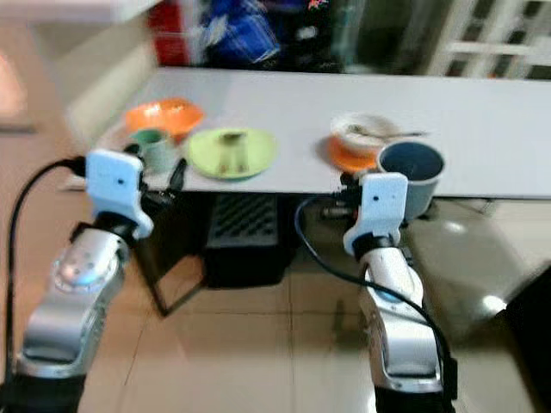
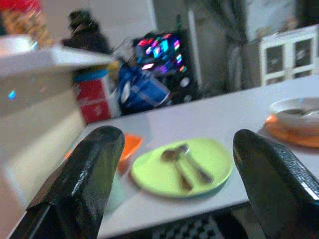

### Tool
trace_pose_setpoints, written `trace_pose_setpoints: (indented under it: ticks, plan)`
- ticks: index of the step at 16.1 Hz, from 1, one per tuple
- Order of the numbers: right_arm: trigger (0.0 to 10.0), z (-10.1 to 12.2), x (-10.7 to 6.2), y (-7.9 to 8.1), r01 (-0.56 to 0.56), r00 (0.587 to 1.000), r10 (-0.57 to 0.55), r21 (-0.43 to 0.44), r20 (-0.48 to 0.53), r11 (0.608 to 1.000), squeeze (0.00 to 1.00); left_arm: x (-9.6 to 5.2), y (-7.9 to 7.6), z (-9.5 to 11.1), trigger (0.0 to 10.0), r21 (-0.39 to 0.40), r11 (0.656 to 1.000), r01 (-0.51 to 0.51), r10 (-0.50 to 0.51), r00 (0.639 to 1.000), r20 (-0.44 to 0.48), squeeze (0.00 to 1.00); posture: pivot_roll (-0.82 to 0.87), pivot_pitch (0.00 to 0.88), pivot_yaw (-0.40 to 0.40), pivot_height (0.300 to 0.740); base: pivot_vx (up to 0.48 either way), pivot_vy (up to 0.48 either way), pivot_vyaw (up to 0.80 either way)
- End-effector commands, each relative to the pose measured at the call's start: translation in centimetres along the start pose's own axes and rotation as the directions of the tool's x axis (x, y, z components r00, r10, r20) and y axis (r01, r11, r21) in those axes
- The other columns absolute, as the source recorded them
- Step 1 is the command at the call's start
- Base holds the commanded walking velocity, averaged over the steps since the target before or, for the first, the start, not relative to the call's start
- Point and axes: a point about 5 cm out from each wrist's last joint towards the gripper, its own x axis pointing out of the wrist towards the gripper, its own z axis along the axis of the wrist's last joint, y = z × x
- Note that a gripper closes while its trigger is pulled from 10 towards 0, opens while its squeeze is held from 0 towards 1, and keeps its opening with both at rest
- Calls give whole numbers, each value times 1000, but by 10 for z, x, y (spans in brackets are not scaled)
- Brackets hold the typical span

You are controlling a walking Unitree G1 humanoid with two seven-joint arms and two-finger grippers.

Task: Setting the table

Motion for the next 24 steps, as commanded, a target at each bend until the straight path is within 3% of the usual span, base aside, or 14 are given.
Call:
trace_pose_setpoints:
  ticks: [1,13,19,24]
  plan:
    - [10000,8,1,-6,19,999,-19,-2,28,1000,0,1,-4,0,10000,-9,1000,21,-21,1000,2,0,-7,0,-10,740,390,0,-800]
    - [10000,11,1,-11,33,999,-33,-10,38,999,0,1,-7,-2,10000,-22,999,41,-41,999,-1,0,-13,0,-12,740,393,0,0]
    - [10000,13,1,-12,37,998,-37,-8,48,999,0,1,-8,-2,10000,-23,999,46,-46,999,0,0,-15,0,-15,740,394,0,-658]
    - [10000,14,2,-13,40,998,-39,-10,51,999,0,1,-8,-1,10000,-24,999,46,-46,999,4,0,-17,0,-14,740,398,0,0]
